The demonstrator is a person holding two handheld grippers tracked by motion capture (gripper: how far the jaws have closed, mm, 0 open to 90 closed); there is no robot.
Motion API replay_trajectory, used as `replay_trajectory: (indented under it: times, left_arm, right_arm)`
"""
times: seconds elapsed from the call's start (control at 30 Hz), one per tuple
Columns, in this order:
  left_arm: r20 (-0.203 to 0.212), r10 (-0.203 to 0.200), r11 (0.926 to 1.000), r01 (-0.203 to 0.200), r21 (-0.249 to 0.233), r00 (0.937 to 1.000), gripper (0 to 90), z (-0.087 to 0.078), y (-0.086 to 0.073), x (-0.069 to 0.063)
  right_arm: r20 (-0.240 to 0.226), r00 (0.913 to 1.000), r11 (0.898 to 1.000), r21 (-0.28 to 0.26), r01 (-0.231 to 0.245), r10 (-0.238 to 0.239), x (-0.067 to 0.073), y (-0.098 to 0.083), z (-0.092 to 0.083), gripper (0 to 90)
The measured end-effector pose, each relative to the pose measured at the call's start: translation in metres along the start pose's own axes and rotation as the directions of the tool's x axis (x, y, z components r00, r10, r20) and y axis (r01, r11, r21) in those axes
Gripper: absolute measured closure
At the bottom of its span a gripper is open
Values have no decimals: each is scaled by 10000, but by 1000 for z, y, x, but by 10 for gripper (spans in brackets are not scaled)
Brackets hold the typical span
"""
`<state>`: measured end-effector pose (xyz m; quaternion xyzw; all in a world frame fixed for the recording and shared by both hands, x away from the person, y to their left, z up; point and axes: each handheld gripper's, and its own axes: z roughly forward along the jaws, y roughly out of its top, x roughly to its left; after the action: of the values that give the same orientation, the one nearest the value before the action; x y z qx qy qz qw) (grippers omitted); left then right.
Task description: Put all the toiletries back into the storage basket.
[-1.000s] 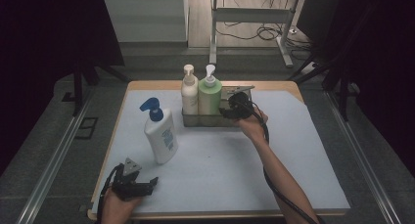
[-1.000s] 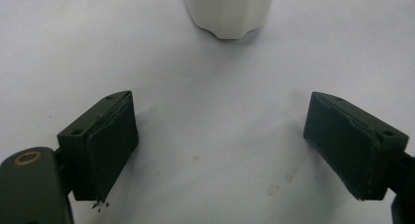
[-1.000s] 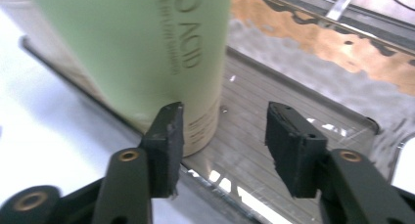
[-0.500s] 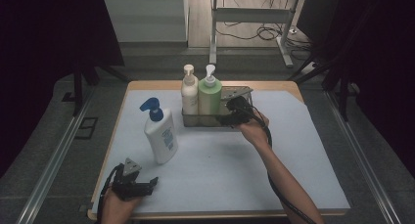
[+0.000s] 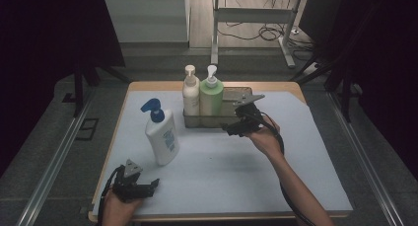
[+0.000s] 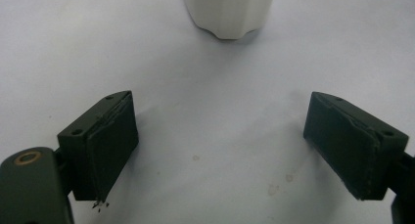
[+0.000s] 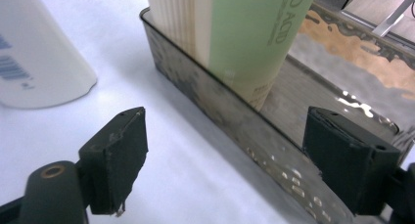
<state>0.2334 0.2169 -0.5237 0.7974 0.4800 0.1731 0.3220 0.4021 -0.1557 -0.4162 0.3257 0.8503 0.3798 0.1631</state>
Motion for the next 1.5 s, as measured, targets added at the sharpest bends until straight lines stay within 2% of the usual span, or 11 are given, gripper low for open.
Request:
replay_trajectory:
  times: [0.23,0.6,0.87,1.13,1.5]
  left_arm:
    - [-6,2,10000,-2,-10,10000,123,0,0,0]
    - [-10,4,10000,-4,-1,10000,123,0,0,0]
    - [-5,3,10000,-3,0,10000,123,0,0,0]
    - [-11,6,10000,-6,-1,10000,123,0,0,0]
    - [-3,4,10000,-4,4,10000,123,0,0,0]
  right_arm:
    - [190,9997,9996,198,178,-182,5,-11,-14,136]
    - [142,9999,9999,-103,67,-65,7,-33,-41,127]
    - [169,9995,9996,-152,-247,249,6,-52,-57,115]
    - [430,9977,9984,-208,-517,526,5,-73,-69,122]
    - [639,9932,9950,-267,-960,976,7,-109,-74,128]
